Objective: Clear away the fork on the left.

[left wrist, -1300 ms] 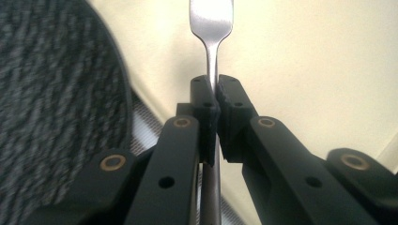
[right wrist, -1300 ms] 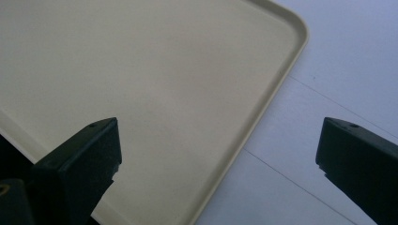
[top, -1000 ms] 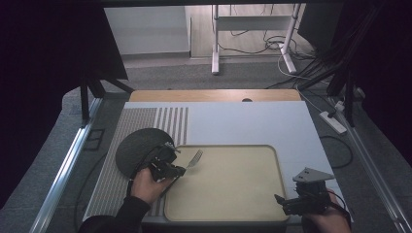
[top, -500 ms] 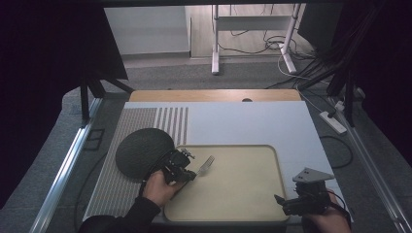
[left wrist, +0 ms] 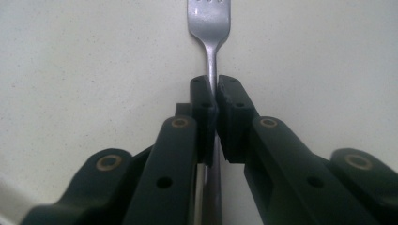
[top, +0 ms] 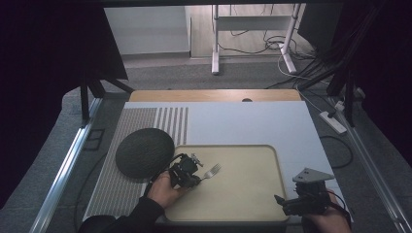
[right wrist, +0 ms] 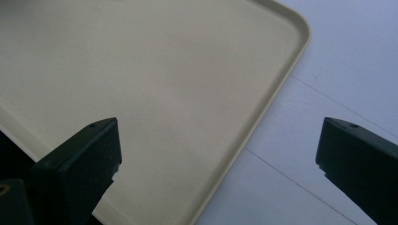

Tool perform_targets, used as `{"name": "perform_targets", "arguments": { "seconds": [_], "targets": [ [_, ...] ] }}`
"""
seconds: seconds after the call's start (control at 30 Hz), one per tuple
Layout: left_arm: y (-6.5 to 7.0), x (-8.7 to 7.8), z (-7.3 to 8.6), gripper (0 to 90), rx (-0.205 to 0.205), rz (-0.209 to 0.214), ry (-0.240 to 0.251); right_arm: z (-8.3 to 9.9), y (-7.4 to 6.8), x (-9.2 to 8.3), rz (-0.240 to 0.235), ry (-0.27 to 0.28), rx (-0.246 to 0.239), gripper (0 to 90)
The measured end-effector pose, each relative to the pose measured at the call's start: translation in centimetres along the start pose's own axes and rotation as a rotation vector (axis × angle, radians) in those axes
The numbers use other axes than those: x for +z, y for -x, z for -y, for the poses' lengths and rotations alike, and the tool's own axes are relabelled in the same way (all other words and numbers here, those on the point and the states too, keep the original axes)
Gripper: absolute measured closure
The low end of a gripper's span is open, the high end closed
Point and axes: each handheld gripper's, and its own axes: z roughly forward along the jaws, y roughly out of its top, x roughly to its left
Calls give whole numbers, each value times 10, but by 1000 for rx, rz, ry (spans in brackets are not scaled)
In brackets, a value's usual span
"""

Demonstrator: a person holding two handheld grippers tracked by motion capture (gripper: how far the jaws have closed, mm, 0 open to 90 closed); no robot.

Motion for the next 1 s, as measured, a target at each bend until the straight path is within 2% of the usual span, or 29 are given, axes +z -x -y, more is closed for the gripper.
{"name": "perform_targets", "arguments": {
  "seconds": [0.07,0.13,0.2,0.3,0.4,0.47,0.77,1.0],
  "targets": [
    [1,-5,-1,750,-1,9,44,0,0,0,0,1,-2,9],
    [3,-11,-3,749,12,2,85,0,0,0,0,-1,-4,9],
    [6,-13,-5,808,23,15,113,0,0,0,0,-4,-4,9],
    [11,-9,-10,887,66,24,96,0,0,0,2,-8,-6,9],
    [15,1,-15,888,86,25,65,0,0,0,4,-8,-5,9],
    [15,7,-16,889,96,8,41,0,0,0,3,-6,-3,9],
    [5,13,-18,889,54,11,64,0,0,1,1,-9,-7,9],
    [-7,11,-17,889,4,-13,65,0,-1,1,0,-12,-10,9]
  ]
}}
